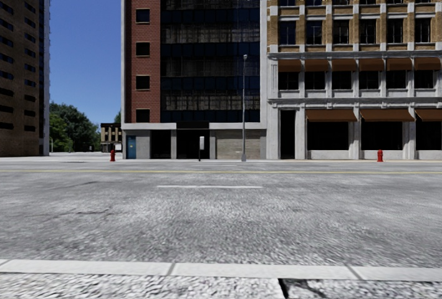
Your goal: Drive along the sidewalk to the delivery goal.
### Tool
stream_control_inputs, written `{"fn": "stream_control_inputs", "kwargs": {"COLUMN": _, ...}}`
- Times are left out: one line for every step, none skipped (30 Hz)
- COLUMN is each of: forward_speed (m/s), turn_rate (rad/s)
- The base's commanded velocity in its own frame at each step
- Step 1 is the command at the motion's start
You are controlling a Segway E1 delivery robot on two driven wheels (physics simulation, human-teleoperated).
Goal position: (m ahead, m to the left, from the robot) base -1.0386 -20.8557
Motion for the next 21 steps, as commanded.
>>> {"fn": "stream_control_inputs", "kwargs": {"forward_speed": 0.73, "turn_rate": -0.49}}
{"fn": "stream_control_inputs", "kwargs": {"forward_speed": 0.73, "turn_rate": -0.49}}
{"fn": "stream_control_inputs", "kwargs": {"forward_speed": 0.73, "turn_rate": -0.49}}
{"fn": "stream_control_inputs", "kwargs": {"forward_speed": 0.73, "turn_rate": -0.51}}
{"fn": "stream_control_inputs", "kwargs": {"forward_speed": 0.72, "turn_rate": -0.54}}
{"fn": "stream_control_inputs", "kwargs": {"forward_speed": 0.72, "turn_rate": -0.56}}
{"fn": "stream_control_inputs", "kwargs": {"forward_speed": 0.72, "turn_rate": -0.57}}
{"fn": "stream_control_inputs", "kwargs": {"forward_speed": 0.72, "turn_rate": -0.57}}
{"fn": "stream_control_inputs", "kwargs": {"forward_speed": 0.72, "turn_rate": -0.57}}
{"fn": "stream_control_inputs", "kwargs": {"forward_speed": 0.72, "turn_rate": -0.57}}
{"fn": "stream_control_inputs", "kwargs": {"forward_speed": 0.72, "turn_rate": -0.58}}
{"fn": "stream_control_inputs", "kwargs": {"forward_speed": 0.72, "turn_rate": -0.58}}
{"fn": "stream_control_inputs", "kwargs": {"forward_speed": 0.72, "turn_rate": -0.58}}
{"fn": "stream_control_inputs", "kwargs": {"forward_speed": 0.72, "turn_rate": -0.58}}
{"fn": "stream_control_inputs", "kwargs": {"forward_speed": 0.72, "turn_rate": -0.58}}
{"fn": "stream_control_inputs", "kwargs": {"forward_speed": 0.72, "turn_rate": -0.58}}
{"fn": "stream_control_inputs", "kwargs": {"forward_speed": 0.72, "turn_rate": -0.58}}
{"fn": "stream_control_inputs", "kwargs": {"forward_speed": 0.72, "turn_rate": -0.58}}
{"fn": "stream_control_inputs", "kwargs": {"forward_speed": 0.72, "turn_rate": -0.58}}
{"fn": "stream_control_inputs", "kwargs": {"forward_speed": 0.72, "turn_rate": -0.58}}
{"fn": "stream_control_inputs", "kwargs": {"forward_speed": 0.72, "turn_rate": -0.58}}
